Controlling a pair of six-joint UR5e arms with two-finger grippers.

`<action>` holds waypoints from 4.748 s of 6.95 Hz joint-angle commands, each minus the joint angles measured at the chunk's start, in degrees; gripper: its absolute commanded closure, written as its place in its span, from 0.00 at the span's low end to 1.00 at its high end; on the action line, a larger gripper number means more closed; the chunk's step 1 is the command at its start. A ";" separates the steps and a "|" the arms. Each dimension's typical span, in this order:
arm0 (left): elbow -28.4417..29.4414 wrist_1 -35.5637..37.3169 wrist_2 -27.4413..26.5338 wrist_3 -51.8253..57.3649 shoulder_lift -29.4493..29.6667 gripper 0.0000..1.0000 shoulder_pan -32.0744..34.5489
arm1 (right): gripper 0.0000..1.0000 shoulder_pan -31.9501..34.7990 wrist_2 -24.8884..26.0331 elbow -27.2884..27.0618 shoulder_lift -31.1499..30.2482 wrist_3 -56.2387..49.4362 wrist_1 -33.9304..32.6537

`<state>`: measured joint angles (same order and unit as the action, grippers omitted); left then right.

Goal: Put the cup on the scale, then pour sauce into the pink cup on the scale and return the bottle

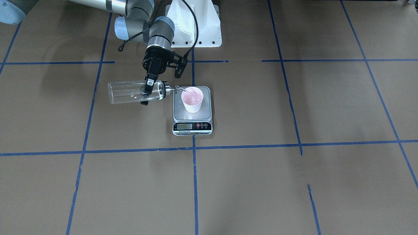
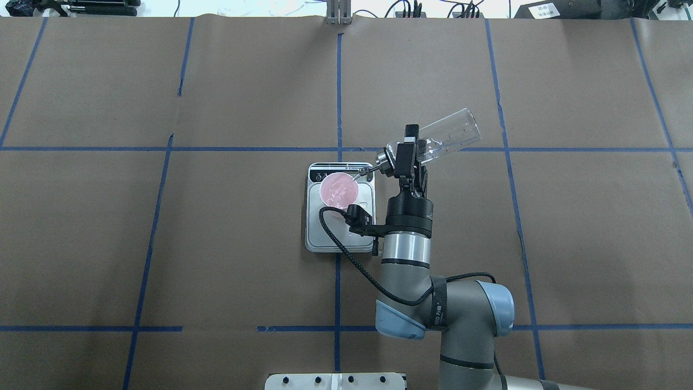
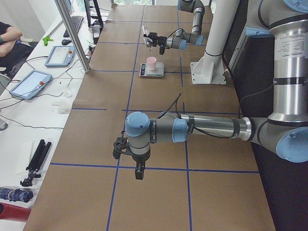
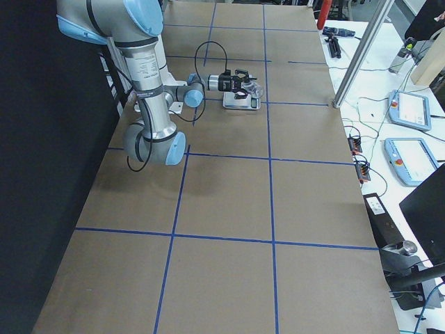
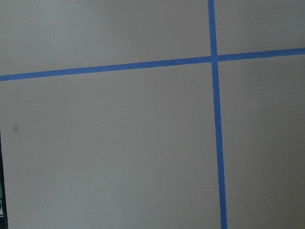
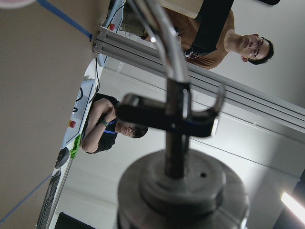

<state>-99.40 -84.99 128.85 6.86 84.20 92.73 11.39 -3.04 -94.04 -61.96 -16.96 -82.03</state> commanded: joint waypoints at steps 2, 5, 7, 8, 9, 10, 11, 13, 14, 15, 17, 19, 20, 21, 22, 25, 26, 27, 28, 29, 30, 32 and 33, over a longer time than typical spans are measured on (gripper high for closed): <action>-0.09 0.00 0.00 0.00 0.00 0.00 0.00 | 1.00 -0.05 -0.04 0.00 0.00 0.00 0.12; -0.09 0.00 1.31 0.00 0.00 0.00 0.00 | 1.00 0.04 -0.12 0.00 0.00 0.18 0.64; -0.09 -0.09 1.41 0.00 0.00 0.00 0.17 | 1.00 -0.05 -0.39 -0.09 0.09 0.88 0.64; -0.09 -0.09 1.41 0.00 0.00 0.00 0.00 | 1.00 0.04 -0.56 -0.17 0.09 1.14 0.73; -0.09 -0.09 1.41 0.00 0.00 0.00 0.00 | 1.00 0.04 -0.65 -0.09 0.09 1.14 2.73; -0.09 -0.09 1.41 0.00 0.00 0.00 0.00 | 1.00 0.04 -1.00 -0.09 0.00 1.14 4.23; -0.09 -0.09 1.41 0.00 0.00 0.00 0.00 | 1.00 0.04 -2.74 -0.35 0.09 1.32 4.59; -0.18 -0.09 1.41 0.00 0.00 0.00 0.00 | 1.00 0.12 -7.74 -0.35 0.09 1.41 13.42; -0.18 -0.09 1.41 0.00 0.09 0.00 0.00 | 1.00 0.21 -10.55 -0.35 0.00 1.41 19.30; -0.26 -0.17 1.41 0.00 0.09 0.00 0.00 | 1.00 0.21 -12.41 -0.18 0.00 3.50 24.15; -0.35 -0.18 1.41 0.00 0.09 0.00 0.00 | 1.00 0.48 -19.33 -1.13 -0.26 21.09 25.69; -0.53 -0.17 1.41 0.00 0.26 0.00 0.00 | 1.00 0.91 -24.45 -5.34 -0.53 35.87 25.78; -0.53 -0.18 1.41 0.00 0.26 0.00 0.00 | 1.00 0.92 -24.99 -7.45 -1.14 45.43 25.78; -0.61 -0.18 1.49 0.00 0.35 0.00 0.00 | 1.00 1.18 -27.43 -8.86 -1.41 52.40 25.78; -0.70 -0.18 1.50 0.00 0.35 0.00 0.00 | 1.00 1.96 -28.42 -11.23 -2.80 57.26 25.78; -0.18 -0.26 1.41 0.09 0.44 0.00 0.00 | 1.00 3.64 -32.64 -15.20 -8.41 72.76 25.78; -0.18 -0.18 1.49 0.09 0.27 0.00 0.00 | 1.00 4.34 -35.17 -15.29 -10.01 73.91 25.78; 0.08 -0.09 1.50 0.00 0.09 0.00 0.00 | 1.00 7.04 -41.37 -15.29 -11.76 74.18 25.78; 0.09 -0.09 1.50 0.00 0.09 0.00 0.00 | 1.00 10.29 -48.92 -15.38 -13.43 77.31 25.78; 0.00 -0.17 1.50 0.00 0.09 0.00 0.00 | 1.00 11.54 -52.38 -15.29 -15.62 82.65 25.78; 0.00 -0.18 1.50 0.00 0.09 0.00 0.00 | 1.00 11.64 -54.25 -15.38 -18.95 86.88 26.04; 0.09 -0.26 1.50 0.00 0.09 0.00 0.00 | 1.00 11.46 -55.40 -14.24 -28.95 87.80 41.26; 0.00 -0.35 1.50 0.00 0.26 0.00 0.00 | 1.00 11.46 -54.89 -14.15 -31.44 87.80 42.90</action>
<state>-99.34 -85.26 130.34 6.85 84.33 92.72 22.83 -57.90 -108.44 -89.13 70.54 -43.56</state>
